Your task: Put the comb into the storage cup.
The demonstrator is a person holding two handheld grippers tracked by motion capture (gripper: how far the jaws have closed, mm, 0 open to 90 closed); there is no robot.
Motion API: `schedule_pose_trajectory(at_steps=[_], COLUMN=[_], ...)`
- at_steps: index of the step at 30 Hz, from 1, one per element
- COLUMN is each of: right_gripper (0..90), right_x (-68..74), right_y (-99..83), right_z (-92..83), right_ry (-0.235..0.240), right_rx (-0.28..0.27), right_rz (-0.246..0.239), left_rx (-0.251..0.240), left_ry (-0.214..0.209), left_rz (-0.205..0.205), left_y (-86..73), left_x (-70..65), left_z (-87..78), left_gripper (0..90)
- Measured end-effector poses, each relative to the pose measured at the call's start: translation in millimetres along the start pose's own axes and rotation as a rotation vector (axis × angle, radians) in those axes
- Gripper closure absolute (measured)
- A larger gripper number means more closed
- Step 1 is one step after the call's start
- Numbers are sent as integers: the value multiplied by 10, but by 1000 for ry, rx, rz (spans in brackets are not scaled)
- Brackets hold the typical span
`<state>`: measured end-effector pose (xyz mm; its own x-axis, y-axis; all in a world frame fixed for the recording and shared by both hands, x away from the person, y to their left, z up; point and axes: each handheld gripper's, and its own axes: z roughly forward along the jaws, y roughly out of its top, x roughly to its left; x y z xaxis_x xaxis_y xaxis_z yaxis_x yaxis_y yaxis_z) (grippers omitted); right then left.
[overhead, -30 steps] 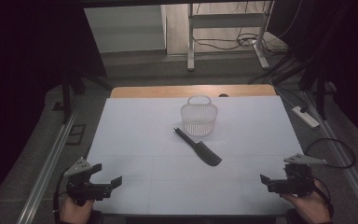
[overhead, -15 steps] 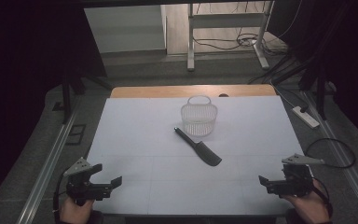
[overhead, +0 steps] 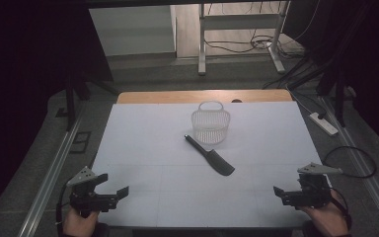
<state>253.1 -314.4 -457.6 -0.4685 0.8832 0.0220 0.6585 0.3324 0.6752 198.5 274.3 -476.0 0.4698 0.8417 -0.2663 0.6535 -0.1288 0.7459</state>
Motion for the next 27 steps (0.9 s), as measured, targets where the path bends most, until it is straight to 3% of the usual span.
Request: schedule_pose_trajectory(at_steps=[16, 27], right_gripper=[0, 0], right_x=[15, 24], right_y=[8, 80], right_z=[-8, 33], right_ry=[32, 88], right_rx=[-6, 0], right_rz=[-26, -47], left_rx=[3, 0], left_ry=[1, -2], left_rz=[-1, -10], left_y=[1, -2], left_x=[1, 10], left_z=[2, 1], left_gripper=[11, 11])
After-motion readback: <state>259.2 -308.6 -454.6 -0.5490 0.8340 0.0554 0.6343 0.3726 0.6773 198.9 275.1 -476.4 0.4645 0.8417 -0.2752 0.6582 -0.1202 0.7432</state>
